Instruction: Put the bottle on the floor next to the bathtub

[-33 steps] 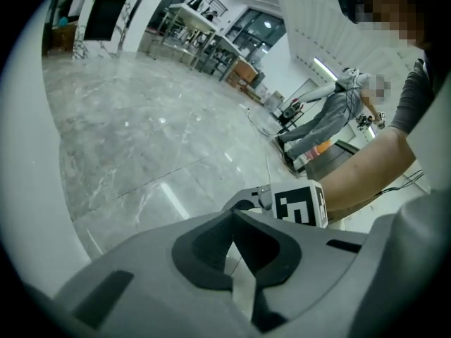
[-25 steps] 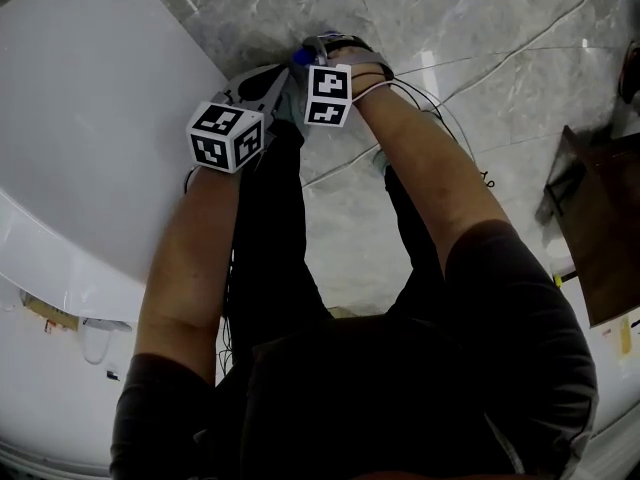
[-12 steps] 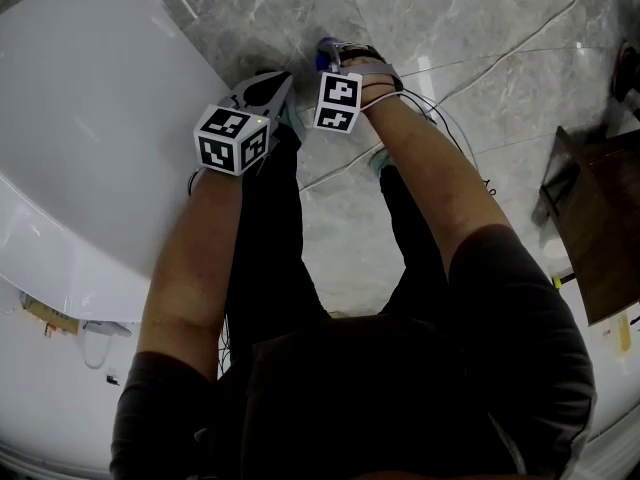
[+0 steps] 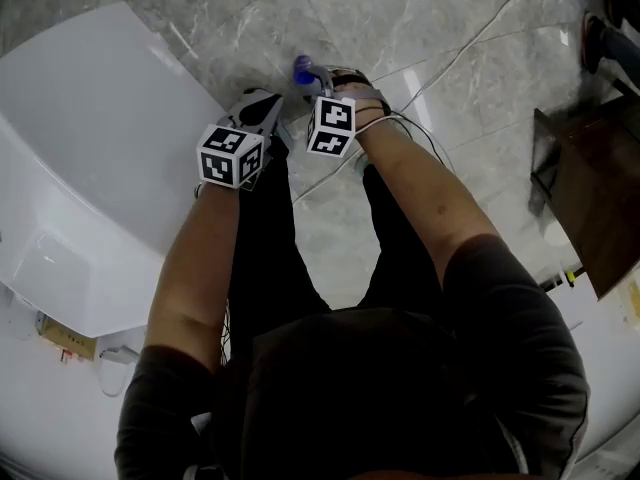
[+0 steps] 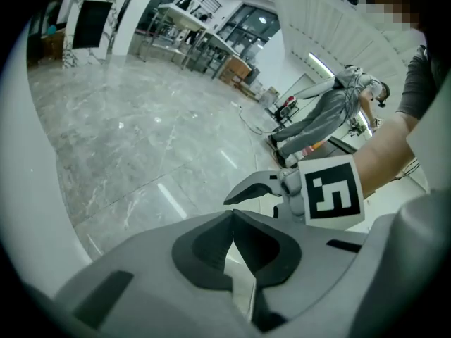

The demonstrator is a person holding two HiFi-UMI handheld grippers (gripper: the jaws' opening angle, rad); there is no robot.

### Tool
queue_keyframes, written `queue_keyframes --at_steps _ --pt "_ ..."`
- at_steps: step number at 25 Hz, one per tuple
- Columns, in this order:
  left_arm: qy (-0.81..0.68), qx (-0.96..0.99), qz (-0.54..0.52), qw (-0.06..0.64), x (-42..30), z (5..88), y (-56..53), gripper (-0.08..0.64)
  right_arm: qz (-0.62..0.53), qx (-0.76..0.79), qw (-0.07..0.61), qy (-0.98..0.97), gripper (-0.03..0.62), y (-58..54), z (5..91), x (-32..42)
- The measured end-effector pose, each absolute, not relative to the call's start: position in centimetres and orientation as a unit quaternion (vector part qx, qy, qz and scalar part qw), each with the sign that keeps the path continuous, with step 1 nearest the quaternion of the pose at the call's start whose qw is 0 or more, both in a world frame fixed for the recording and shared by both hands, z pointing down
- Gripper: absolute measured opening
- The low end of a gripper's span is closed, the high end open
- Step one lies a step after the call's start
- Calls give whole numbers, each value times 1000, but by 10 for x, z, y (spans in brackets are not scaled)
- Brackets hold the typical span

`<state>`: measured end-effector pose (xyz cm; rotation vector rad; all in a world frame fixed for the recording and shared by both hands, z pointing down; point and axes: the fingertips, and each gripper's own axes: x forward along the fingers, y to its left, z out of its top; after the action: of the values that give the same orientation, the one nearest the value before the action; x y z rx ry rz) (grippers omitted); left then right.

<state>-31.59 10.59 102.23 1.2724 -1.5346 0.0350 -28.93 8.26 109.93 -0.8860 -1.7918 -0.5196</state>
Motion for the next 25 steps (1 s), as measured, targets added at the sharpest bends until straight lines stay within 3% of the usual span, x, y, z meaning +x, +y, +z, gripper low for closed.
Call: queue_keyframes --at_steps 11,17,25 --pt "-588 634 86 495 -252 824 25 6 -57 -202 511 -833 193 -55 844 -188" --pt "-597 671 104 428 -215 674 -47 6 63 -102 460 -880 152 -141 692 -104" --pt "-535 765 114 340 -132 530 -126 6 83 14 389 -917 87 -213 545 -5"
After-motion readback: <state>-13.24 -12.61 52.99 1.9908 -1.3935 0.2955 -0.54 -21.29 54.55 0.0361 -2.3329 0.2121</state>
